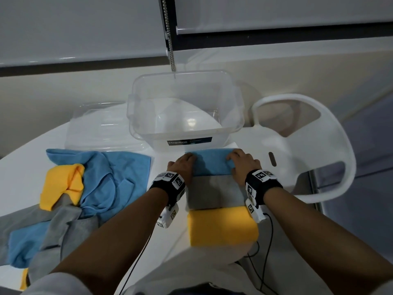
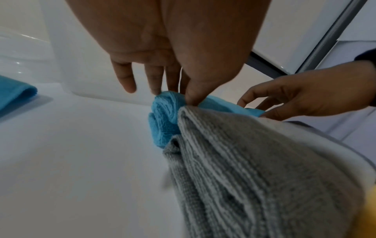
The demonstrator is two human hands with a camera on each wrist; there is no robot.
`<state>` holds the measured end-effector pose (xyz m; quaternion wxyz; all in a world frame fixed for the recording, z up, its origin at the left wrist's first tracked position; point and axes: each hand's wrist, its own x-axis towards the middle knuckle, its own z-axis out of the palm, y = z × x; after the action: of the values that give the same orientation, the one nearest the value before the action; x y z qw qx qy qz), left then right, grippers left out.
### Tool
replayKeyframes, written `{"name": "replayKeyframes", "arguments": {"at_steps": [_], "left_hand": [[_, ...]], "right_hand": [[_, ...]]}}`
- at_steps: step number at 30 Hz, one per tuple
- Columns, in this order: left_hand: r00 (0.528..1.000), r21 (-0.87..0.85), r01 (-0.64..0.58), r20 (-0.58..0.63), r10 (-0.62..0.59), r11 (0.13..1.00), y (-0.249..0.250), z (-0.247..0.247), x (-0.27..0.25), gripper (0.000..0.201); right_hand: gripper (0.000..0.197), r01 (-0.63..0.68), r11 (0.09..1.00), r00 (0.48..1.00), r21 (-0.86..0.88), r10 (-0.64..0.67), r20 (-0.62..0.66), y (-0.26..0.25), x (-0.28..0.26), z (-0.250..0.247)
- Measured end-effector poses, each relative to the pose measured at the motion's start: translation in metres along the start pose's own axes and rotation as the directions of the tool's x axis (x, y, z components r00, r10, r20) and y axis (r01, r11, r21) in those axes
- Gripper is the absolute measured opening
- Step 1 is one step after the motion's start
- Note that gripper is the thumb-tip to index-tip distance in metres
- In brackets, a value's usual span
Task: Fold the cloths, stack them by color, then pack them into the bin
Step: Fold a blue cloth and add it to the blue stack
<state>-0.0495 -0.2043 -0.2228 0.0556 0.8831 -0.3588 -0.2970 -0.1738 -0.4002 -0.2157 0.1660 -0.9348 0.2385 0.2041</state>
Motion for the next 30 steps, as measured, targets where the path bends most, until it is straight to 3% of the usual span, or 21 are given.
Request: {"name": "replayKeyframes", "arguments": {"at_steps": [4,8,12,20,25,30], "left_hand": [[0.997,-0.002,0.017,-0.076,-0.017,1.000,-0.012,0.002,-0.018,0.065],[0.990,0.026,0.078,-0.117,-0.075,0.997,-0.036,-0.001,-0.041,0.055],[0.985,0.034,0.071,-0.160,-0.065,0.997,-0.071,-0.002,-0.069,0.037],[0.948,0.000,0.149,-0.285,-0.142,0.989,-0.174,-0.007,-0.137,0.026],[0.942,0.062,0.266,-0.230,-0.245,0.962,-0.240,-0.014,-0.171,0.020],[0.951,0.014,0.218,-0.230,-0.209,0.976,-0.261,-0.014,-0.179,0.027]], "right_hand": [[0.044,-0.009,0.999,1.000,-0.052,0.010,0.008,-0.017,-0.006,-0.009],[0.033,0.083,0.997,0.988,-0.007,-0.083,-0.128,-0.049,-0.021,-0.009],[0.023,0.214,0.977,0.965,0.009,-0.209,-0.158,-0.089,-0.039,0.005],[0.021,0.326,0.940,0.944,0.102,-0.317,-0.093,-0.178,-0.063,0.052],[0.023,0.353,0.931,0.933,0.097,-0.358,0.035,-0.230,-0.066,0.075],[0.027,0.300,0.949,0.938,0.096,-0.312,0.151,-0.272,-0.057,0.092]]}}
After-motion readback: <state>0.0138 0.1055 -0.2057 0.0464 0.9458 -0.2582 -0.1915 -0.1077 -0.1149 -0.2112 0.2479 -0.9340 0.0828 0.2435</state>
